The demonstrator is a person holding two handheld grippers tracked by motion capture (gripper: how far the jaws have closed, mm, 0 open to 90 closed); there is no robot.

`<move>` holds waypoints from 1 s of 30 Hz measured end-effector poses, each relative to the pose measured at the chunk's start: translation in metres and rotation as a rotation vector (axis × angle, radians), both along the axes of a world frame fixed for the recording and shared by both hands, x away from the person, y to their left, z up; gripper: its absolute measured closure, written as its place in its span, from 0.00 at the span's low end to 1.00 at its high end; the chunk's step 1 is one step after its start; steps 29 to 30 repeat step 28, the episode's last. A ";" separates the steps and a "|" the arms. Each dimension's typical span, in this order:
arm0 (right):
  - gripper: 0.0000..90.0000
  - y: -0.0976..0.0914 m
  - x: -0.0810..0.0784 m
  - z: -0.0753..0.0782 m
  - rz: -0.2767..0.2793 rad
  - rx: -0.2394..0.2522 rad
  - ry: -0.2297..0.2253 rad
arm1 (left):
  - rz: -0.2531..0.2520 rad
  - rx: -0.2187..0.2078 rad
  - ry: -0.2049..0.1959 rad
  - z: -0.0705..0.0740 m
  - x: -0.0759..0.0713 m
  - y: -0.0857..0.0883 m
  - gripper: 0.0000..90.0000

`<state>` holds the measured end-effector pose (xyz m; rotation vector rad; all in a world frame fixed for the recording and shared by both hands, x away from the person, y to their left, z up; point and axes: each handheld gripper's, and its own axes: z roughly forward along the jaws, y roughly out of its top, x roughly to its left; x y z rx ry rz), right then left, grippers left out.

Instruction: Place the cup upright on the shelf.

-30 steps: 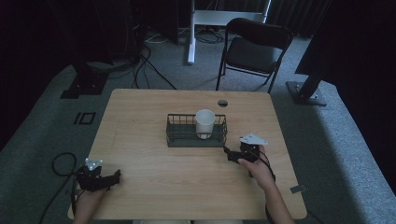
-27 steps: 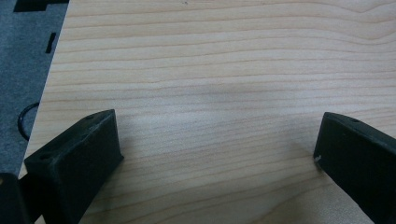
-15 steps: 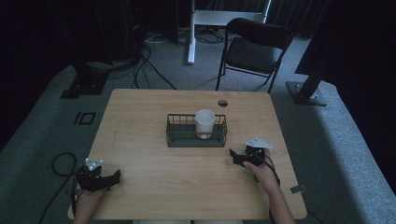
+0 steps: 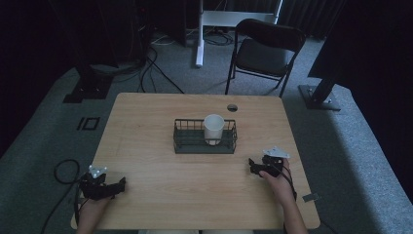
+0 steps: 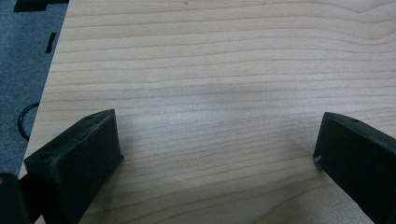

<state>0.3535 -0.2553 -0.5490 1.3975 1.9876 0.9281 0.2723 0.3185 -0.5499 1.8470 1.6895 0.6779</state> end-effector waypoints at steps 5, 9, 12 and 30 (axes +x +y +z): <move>0.14 -0.002 -0.002 -0.001 -0.028 0.008 0.035 | 0.000 0.001 0.001 0.000 0.000 0.000 0.01; 0.14 -0.007 -0.002 -0.003 -0.059 0.023 0.100 | 0.000 0.001 0.000 0.000 0.000 0.000 0.01; 0.14 -0.007 -0.002 -0.003 -0.068 0.018 0.099 | 0.000 0.001 0.000 0.000 0.000 0.000 0.01; 0.14 -0.007 -0.002 -0.003 -0.069 0.019 0.101 | 0.000 0.001 0.000 0.000 0.000 0.000 0.01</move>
